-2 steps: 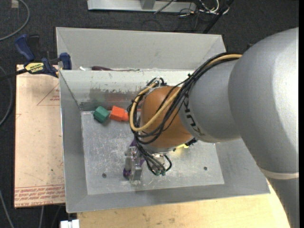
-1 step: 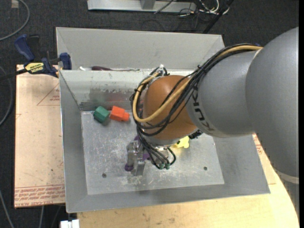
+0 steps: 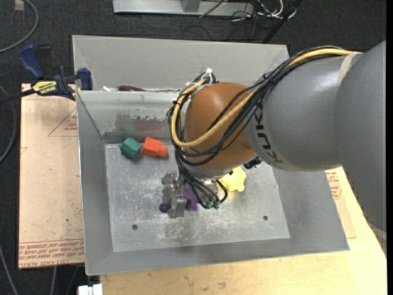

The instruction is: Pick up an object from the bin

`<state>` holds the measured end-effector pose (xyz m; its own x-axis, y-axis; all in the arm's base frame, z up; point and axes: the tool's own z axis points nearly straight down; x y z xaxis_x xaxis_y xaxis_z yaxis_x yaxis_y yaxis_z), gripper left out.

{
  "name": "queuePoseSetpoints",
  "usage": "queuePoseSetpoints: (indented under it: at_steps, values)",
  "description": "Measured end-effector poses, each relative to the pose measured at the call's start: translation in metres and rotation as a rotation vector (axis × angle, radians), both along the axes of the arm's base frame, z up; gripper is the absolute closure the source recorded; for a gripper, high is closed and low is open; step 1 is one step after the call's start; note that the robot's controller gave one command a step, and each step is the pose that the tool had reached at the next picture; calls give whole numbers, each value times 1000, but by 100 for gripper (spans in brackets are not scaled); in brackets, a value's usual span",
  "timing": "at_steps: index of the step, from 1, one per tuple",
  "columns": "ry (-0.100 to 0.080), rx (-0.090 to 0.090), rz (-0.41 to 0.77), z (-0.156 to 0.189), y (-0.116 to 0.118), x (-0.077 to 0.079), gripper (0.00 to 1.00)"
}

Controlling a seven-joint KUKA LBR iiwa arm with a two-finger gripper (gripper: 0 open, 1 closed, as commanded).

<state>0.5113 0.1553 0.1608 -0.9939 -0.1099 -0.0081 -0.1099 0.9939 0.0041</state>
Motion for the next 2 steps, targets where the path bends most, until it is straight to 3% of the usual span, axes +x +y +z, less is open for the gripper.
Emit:
queuePoseSetpoints:
  at_steps: [1, 2]
  values:
    - [18, -5, 30, 34, -3, -6, 100]
    - [-3, 1, 9, 166, 3, 6, 100]
